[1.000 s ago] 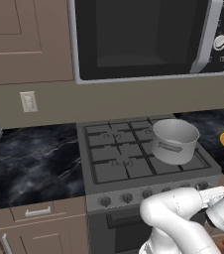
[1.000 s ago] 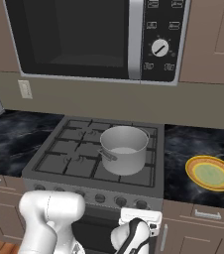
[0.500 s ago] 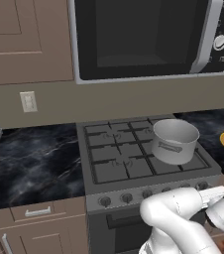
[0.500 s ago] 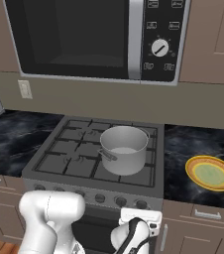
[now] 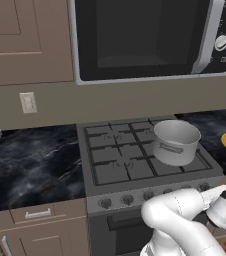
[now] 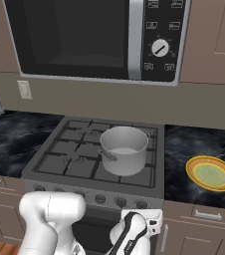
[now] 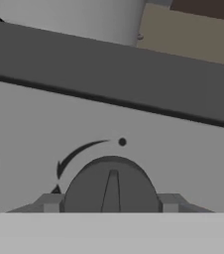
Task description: Retrieve the frozen meat and place it in the pot on a burner. Then turn the burner on.
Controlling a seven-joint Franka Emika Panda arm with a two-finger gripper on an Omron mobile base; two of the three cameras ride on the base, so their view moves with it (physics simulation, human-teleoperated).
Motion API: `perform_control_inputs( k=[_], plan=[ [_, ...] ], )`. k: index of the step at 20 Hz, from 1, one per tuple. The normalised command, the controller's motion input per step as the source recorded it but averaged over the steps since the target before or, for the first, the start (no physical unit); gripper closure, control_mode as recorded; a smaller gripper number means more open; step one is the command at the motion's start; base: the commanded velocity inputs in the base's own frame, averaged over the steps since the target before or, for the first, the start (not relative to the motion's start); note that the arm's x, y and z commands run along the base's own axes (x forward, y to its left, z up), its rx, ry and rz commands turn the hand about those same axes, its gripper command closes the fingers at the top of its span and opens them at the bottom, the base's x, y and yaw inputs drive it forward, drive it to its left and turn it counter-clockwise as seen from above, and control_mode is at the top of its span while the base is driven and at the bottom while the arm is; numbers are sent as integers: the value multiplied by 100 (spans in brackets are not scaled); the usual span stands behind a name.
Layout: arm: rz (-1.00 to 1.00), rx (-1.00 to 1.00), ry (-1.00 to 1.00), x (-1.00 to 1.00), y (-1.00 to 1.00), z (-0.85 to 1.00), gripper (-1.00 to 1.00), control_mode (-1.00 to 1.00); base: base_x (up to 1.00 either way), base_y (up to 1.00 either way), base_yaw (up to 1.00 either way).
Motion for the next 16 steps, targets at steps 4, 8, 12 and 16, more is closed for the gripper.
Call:
perform_control_inputs(
  k=[4, 8, 12, 16],
  plan=[
    [15, -32, 0, 0, 10, 0, 100, -100, 0, 0, 0],
    [8, -25, 0, 0, 20, 11, 100, -100, 0, 0, 0],
    [9, -18, 0, 7, 45, 11, 100, -100, 0, 0, 0],
    [18, -18, -1, 3, 42, 8, 100, -100, 0, 0, 0]
  ],
)
